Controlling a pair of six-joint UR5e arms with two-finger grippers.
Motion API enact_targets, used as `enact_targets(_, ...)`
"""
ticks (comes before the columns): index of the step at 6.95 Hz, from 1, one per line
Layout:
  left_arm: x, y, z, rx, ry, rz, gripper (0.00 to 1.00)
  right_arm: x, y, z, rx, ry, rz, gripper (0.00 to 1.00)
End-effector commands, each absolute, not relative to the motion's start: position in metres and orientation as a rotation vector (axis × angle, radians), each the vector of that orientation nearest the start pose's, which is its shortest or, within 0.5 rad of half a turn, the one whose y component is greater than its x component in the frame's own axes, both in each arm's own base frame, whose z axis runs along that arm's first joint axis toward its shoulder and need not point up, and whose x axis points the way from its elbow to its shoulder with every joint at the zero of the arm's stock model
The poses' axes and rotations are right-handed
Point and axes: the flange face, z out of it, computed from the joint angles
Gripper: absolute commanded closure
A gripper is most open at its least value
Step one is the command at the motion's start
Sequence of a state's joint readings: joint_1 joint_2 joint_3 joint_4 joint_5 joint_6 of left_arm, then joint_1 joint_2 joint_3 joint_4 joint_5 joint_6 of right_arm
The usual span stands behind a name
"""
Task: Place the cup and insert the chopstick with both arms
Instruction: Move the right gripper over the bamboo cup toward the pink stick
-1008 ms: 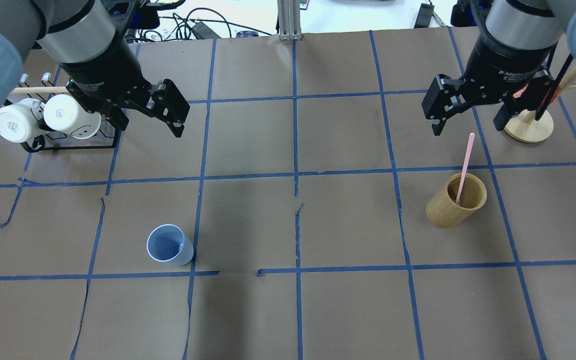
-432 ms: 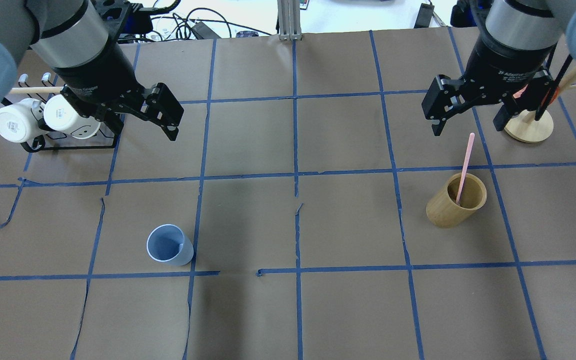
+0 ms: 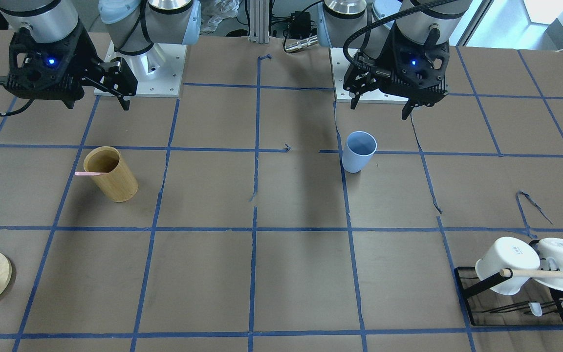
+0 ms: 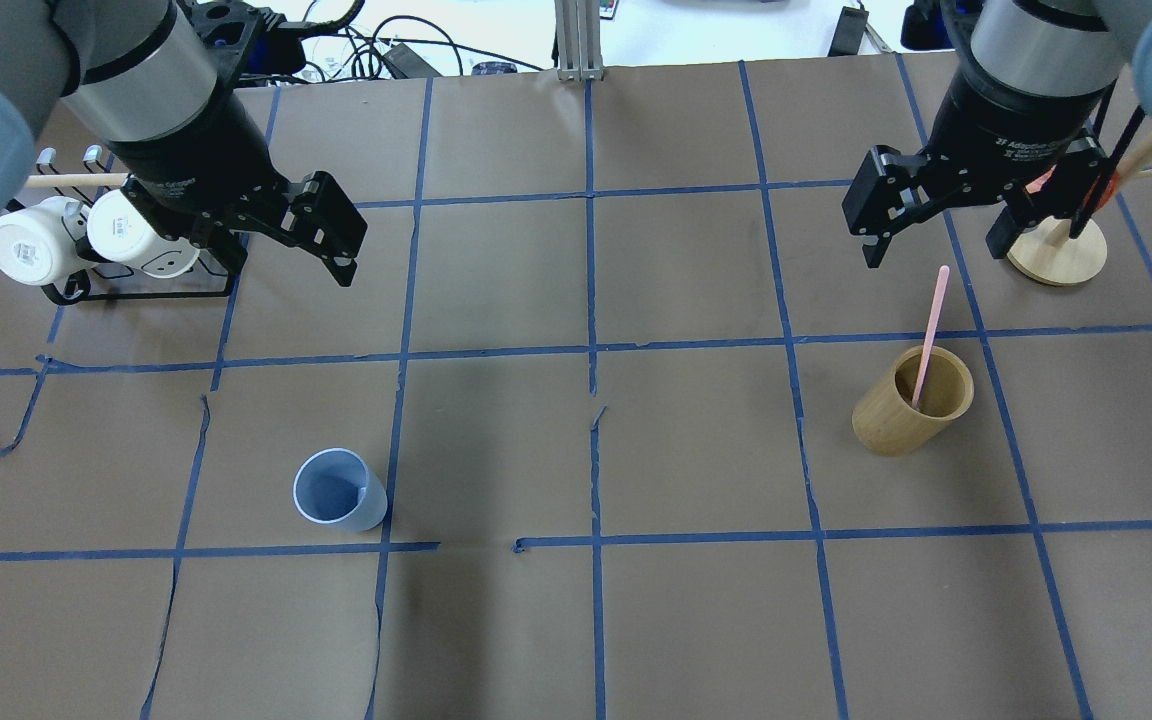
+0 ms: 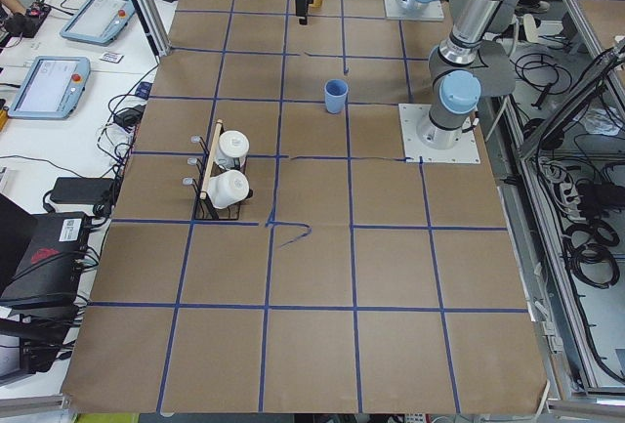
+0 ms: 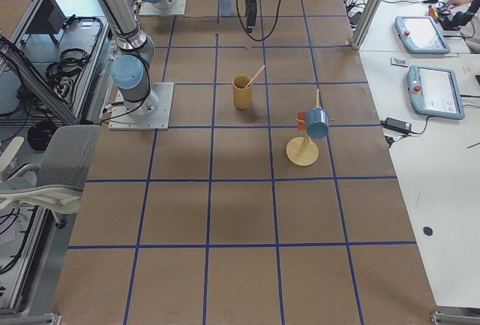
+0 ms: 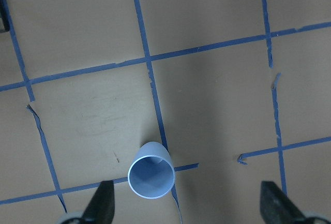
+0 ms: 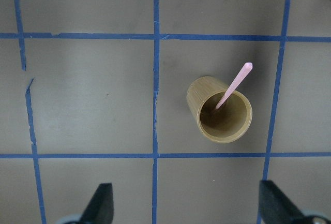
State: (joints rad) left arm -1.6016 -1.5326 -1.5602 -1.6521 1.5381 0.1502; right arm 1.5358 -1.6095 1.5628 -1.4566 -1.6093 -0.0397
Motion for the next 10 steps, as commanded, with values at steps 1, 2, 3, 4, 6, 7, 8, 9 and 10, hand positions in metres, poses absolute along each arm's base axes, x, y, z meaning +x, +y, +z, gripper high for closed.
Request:
enact_targets(1,-0.151,-0.467,0.503,0.286,3.162,0.05,0.0,0.11,-0.485,0.499,-0.005,3.18,0.001,0.0)
enact_targets(2,-0.151,-0.467,0.504,0.289,3.162,0.05,0.0,0.109,-0.49,0.5,-0.006,3.181,-0.043,0.0)
enact_targets(3,-0.151,-0.467,0.504,0.289,3.162,0.05,0.0,0.109,-0.492,0.497,-0.007,3.181,-0.032,0.0)
enact_targets(4,-0.15,-0.467,0.504,0.286,3.162,0.05,0.0,0.109,-0.495,0.492,-0.012,3.179,-0.019,0.0)
enact_targets(6,-0.151,-0.466,0.503,0.288,3.162,0.055,0.0,0.1,-0.512,0.467,-0.004,3.174,0.061,0.0)
enact_targets(7,-0.151,-0.466,0.503,0.288,3.162,0.058,0.0,0.076,-0.517,0.463,-0.078,3.163,0.073,0.0)
enact_targets(8,-0.15,-0.466,0.503,0.286,3.161,0.06,0.0,0.045,-0.521,0.454,-0.133,3.143,0.096,0.0)
enact_targets(9,-0.148,-0.465,0.5,0.279,3.162,0.07,0.0,0.032,-0.526,0.442,-0.121,3.16,0.011,0.0)
enact_targets(10,-0.144,-0.465,0.5,0.269,3.163,0.07,0.0,0.03,-0.528,0.418,-0.14,3.186,-0.106,0.0)
